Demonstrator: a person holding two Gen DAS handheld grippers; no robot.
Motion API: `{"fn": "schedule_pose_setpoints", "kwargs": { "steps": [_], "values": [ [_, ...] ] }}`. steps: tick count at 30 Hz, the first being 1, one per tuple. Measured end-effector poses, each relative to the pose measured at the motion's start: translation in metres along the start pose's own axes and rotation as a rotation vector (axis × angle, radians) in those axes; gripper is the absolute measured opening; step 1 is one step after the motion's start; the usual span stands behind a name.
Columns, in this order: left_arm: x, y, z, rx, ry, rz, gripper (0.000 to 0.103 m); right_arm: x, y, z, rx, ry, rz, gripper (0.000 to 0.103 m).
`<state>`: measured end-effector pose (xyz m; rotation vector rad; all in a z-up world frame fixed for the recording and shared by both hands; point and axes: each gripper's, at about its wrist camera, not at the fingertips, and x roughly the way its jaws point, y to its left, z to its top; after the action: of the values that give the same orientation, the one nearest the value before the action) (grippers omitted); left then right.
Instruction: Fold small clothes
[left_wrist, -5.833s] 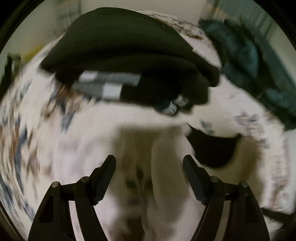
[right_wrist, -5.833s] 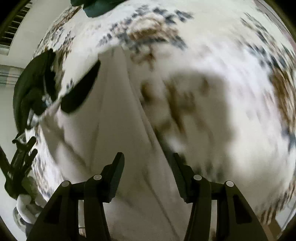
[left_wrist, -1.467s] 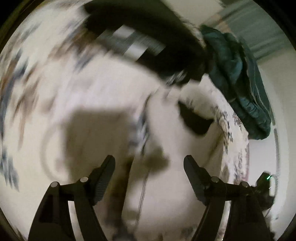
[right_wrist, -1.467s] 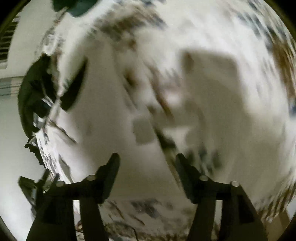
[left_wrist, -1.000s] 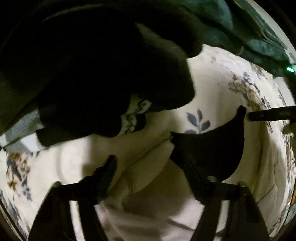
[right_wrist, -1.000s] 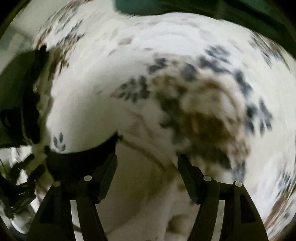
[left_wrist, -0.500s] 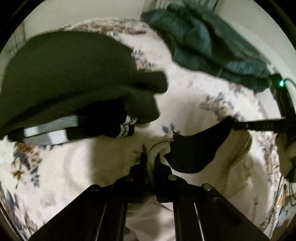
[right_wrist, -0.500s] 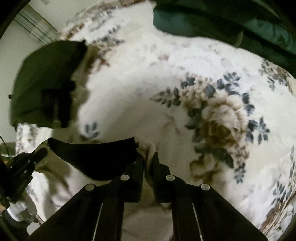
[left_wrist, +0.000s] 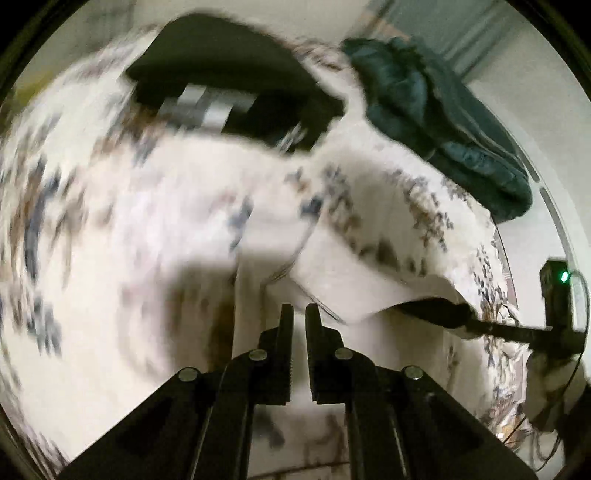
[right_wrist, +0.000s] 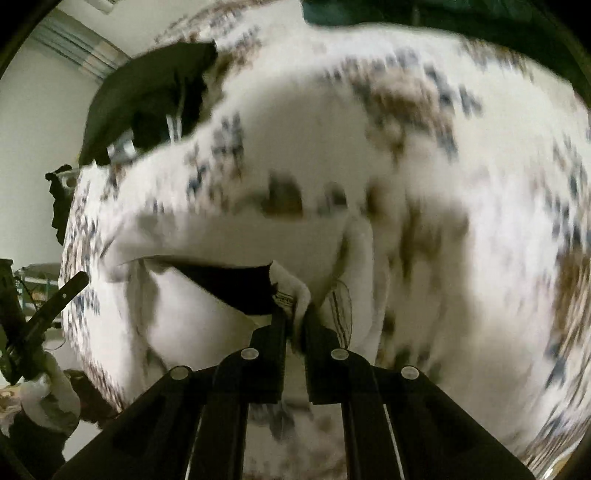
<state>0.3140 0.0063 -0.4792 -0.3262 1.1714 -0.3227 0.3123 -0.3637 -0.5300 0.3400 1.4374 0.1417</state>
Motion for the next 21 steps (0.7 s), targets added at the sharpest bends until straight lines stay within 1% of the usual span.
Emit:
{"fn": "schedule_pose_setpoints", "kwargs": {
  "steps": [1,3,4,5,6,7,8,9,10,11,12,15,16,17,18,19,20,21],
  "values": [
    [0.003,0.006,-0.007,-0.032,0.019,-0.001,0.006,0.009,-0.004,-0.010,0.009,0.033,0.009,0.009],
    [0.005,0.021,-0.019,-0.116,0.065,0.003,0.006,0.024,-0.016,-0.026,0.045,0.091,-0.002,0.010],
    [0.006,0.027,-0.024,-0.164,0.081,-0.016,0.007,0.030,-0.021,-0.030,0.065,0.125,-0.006,0.015],
    [0.006,0.032,-0.025,-0.202,0.087,-0.033,0.014,0.034,-0.028,-0.035,0.093,0.154,-0.014,0.017],
    [0.006,0.036,-0.024,-0.247,0.087,-0.061,0.031,0.035,-0.036,-0.039,0.135,0.166,-0.011,0.020],
    [0.006,0.039,-0.021,-0.281,0.077,-0.097,0.050,0.033,-0.044,-0.043,0.178,0.161,0.011,0.033],
    [0.007,0.042,-0.017,-0.318,0.063,-0.129,0.058,0.029,-0.051,-0.045,0.221,0.150,0.038,0.044],
    [0.010,0.045,-0.011,-0.364,0.047,-0.168,0.062,0.026,-0.058,-0.046,0.267,0.135,0.070,0.047],
    [0.014,0.046,-0.006,-0.400,0.039,-0.201,0.062,0.022,-0.067,-0.048,0.339,0.115,0.124,0.049],
    [0.022,0.048,0.000,-0.435,0.041,-0.239,0.062,0.021,-0.073,-0.048,0.387,0.108,0.162,0.049],
    [0.033,0.048,0.007,-0.463,0.052,-0.264,0.062,0.023,-0.080,-0.050,0.457,0.100,0.224,0.049],
    [0.066,0.049,0.019,-0.530,0.083,-0.292,0.062,0.033,-0.089,-0.053,0.585,0.083,0.327,0.049],
    [0.074,0.048,0.022,-0.550,0.087,-0.301,0.062,0.037,-0.089,-0.053,0.606,0.085,0.347,0.049],
    [0.081,0.047,0.024,-0.559,0.082,-0.313,0.059,0.044,-0.088,-0.054,0.629,0.092,0.366,0.049],
    [0.085,0.044,0.028,-0.557,0.062,-0.282,0.047,0.052,-0.086,-0.056,0.652,0.102,0.387,0.049],
    [0.086,0.041,0.030,-0.546,0.049,-0.279,0.031,0.061,-0.083,-0.057,0.673,0.110,0.406,0.049],
    [0.087,0.037,0.033,-0.524,0.047,-0.264,0.002,0.064,-0.083,-0.057,0.685,0.108,0.417,0.049],
    [0.085,0.033,0.035,-0.505,0.048,-0.244,0.002,0.069,-0.080,-0.059,0.708,0.097,0.419,0.048]
  ]
}}
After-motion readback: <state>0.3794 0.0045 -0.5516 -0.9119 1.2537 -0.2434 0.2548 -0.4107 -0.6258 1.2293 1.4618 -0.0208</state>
